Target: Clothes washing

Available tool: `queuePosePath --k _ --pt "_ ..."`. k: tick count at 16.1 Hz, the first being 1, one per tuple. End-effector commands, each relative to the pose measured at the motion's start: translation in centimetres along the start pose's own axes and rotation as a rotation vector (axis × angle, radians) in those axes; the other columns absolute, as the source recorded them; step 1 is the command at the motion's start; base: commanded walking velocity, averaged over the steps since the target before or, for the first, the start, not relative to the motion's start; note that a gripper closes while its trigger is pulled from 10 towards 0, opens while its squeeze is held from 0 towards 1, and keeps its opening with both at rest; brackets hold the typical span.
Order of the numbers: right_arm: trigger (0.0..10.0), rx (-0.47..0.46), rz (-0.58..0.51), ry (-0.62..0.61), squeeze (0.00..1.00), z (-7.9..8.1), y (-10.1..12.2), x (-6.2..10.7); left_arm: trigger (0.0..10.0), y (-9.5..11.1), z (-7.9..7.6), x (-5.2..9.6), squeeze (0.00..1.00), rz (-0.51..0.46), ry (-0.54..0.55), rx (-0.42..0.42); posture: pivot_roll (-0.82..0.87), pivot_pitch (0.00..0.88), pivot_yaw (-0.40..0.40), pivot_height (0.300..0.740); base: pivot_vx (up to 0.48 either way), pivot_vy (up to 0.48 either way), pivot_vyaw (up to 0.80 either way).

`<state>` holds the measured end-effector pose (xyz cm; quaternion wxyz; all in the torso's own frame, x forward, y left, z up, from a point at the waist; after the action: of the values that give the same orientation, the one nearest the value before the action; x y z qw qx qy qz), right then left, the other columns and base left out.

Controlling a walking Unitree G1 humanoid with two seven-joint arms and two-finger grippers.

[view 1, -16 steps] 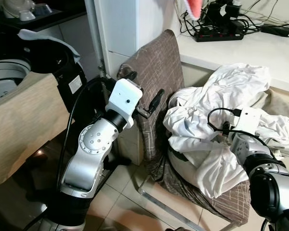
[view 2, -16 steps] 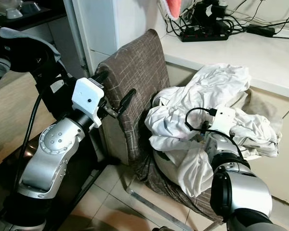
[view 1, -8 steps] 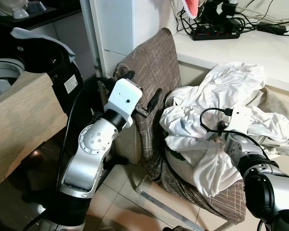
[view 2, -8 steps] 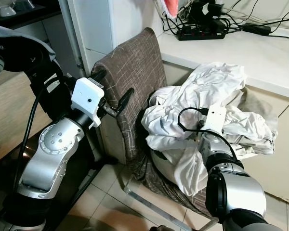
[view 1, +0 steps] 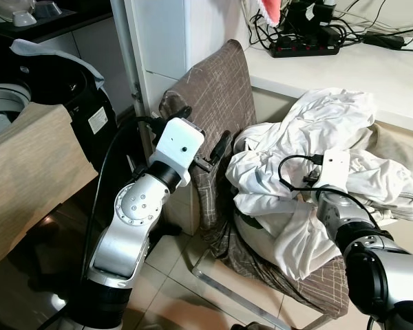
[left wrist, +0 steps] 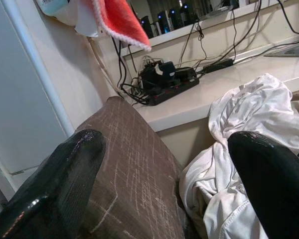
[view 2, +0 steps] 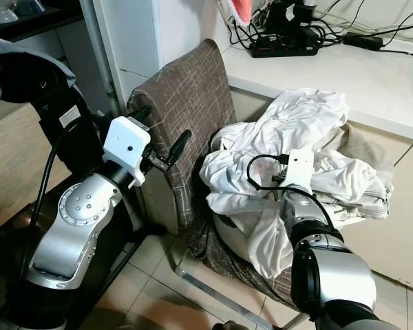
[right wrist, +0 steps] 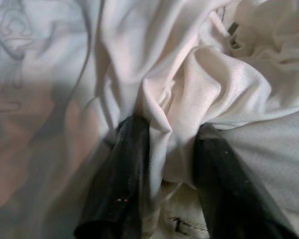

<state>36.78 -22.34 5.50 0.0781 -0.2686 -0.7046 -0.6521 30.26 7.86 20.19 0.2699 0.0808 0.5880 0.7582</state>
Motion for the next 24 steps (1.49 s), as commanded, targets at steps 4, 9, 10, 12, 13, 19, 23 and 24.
queuePosePath --k 4,9,10,12,13,19,23,24 --pt "0.0 0.045 -0.077 0.095 0.00 2.5 2.0 0.2 10.0 0.1 0.5 -0.4 0.00 -0.008 0.035 -0.016 0.10 0.011 -0.057 0.740 0.000 0.000 0.00" --pt "0.0 0.099 -0.473 0.201 0.00 5.4 13.5 2.1 10.0 0.1 0.4 -0.7 0.00 -0.013 0.048 -0.008 0.09 0.001 -0.057 0.740 0.000 0.000 0.00" --pt "0.0 0.100 -0.562 0.209 0.00 5.6 15.7 2.9 10.0 0.1 0.4 -0.7 0.00 -0.014 0.049 -0.008 0.09 0.000 -0.059 0.740 0.000 0.000 0.00" --pt "0.0 0.082 -0.701 0.247 0.00 6.3 19.3 4.6 10.0 0.2 0.5 -0.9 0.00 -0.018 0.054 -0.008 0.08 0.000 -0.057 0.740 0.000 0.000 0.00" --pt "0.0 0.079 -0.779 0.267 0.00 6.8 21.1 5.7 10.0 0.2 0.5 -1.0 0.00 -0.020 0.056 -0.008 0.08 0.000 -0.053 0.740 0.000 0.000 0.00" --pt "0.0 0.113 -0.849 0.339 0.00 8.6 20.3 6.6 10.0 -0.2 1.6 -1.0 0.00 -0.012 0.232 0.027 0.08 0.002 -0.059 0.740 0.000 0.000 0.48" --pt "0.0 0.127 -0.904 0.335 0.00 8.2 20.4 7.0 10.0 -1.5 3.5 -0.1 0.00 0.030 0.412 0.102 0.10 0.002 -0.057 0.740 0.000 0.000 0.47" --pt "0.0 0.125 -0.939 0.333 0.02 7.9 21.4 7.5 10.0 -1.3 3.5 -0.2 0.00 0.024 0.417 0.084 0.10 0.000 -0.057 0.740 0.000 0.000 0.44"
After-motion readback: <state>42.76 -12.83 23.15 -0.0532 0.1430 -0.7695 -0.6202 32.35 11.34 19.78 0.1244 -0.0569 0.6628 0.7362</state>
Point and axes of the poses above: a point about 5 cm out from each wrist's last joint towards the gripper, its own x axis pointing back from the gripper into the wrist, its own y axis along the axis of the wrist's last joint, z = x × y, the point moved 2 cm from there along -x, pointing out of the wrist towards the gripper, and after that the axes turned 3 degrees about x, right-handed, at the moved point
